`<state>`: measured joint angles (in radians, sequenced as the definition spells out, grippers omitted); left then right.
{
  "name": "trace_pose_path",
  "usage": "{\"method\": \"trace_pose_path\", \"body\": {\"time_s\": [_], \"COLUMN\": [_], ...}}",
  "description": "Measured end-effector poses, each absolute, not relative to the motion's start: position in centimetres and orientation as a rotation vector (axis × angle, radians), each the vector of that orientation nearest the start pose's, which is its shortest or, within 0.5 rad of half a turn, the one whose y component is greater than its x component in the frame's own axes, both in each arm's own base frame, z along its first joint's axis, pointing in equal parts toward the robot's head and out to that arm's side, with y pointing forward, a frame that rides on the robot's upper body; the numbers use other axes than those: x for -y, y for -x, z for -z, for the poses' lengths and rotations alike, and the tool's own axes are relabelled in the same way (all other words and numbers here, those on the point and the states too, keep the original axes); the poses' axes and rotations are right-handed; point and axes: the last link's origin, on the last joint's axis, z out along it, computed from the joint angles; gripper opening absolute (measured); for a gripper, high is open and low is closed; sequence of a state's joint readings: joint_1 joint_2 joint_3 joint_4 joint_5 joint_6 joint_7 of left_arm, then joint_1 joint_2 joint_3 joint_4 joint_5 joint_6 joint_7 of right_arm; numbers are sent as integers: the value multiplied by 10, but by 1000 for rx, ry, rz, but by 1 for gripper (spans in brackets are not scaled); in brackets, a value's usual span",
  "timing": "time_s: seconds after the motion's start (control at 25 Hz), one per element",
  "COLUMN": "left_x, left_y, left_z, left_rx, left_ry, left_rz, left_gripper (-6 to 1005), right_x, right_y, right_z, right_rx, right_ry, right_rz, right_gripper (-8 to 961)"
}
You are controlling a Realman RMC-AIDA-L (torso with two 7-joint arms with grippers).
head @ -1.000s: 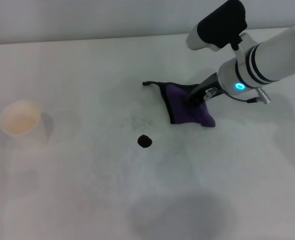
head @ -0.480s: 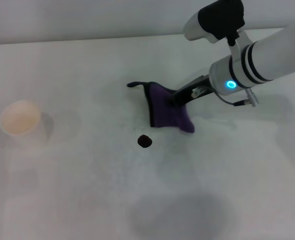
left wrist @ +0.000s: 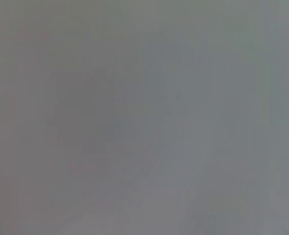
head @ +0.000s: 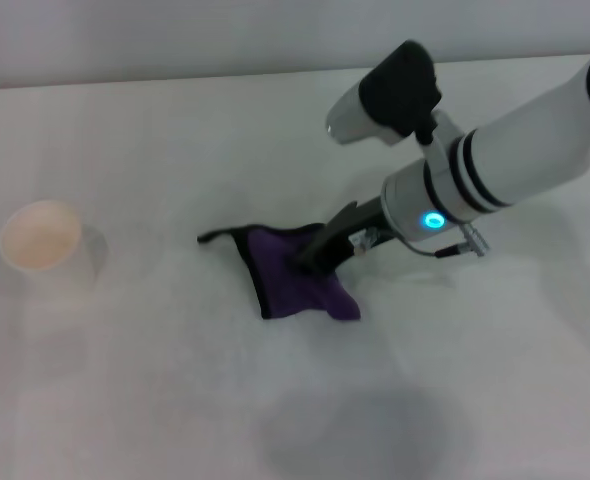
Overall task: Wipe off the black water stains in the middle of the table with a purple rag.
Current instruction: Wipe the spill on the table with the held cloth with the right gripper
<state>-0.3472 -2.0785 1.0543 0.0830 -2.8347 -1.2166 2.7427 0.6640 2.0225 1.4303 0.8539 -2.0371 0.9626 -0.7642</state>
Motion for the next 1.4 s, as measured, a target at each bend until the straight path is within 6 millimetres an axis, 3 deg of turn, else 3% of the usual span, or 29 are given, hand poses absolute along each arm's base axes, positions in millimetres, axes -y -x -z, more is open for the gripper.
{"method": "trace_pose_path", "body": {"time_s": [0.4, 0.56, 0.76, 1.04, 1.24, 1.4], "left_x": [-302, -301, -300, -300, -301, -301], "left_y": [377, 377, 378, 377, 377, 377], "left_z": [-29, -28, -28, -28, -28, -28], "left_rx": [683, 684, 686, 684, 682, 681], "left_ry": [1414, 1414, 1413, 1413, 1413, 1413], "left_rz": [741, 742, 740, 742, 744, 745], "left_gripper": [877, 877, 877, 877, 877, 877], "right_x": [-351, -352, -372, -383, -379, -361], "right_y": [-192, -189, -198, -212, -222, -222], "right_z": [111, 113, 106, 93, 85, 88], "right_rx": [-861, -797, -757, -784, -862, -910], "right_ry": [2819, 2828, 2695, 2623, 2620, 2736], "right_rz": [206, 186, 121, 128, 131, 176], "right_gripper": [117, 116, 119, 120, 107, 98]}}
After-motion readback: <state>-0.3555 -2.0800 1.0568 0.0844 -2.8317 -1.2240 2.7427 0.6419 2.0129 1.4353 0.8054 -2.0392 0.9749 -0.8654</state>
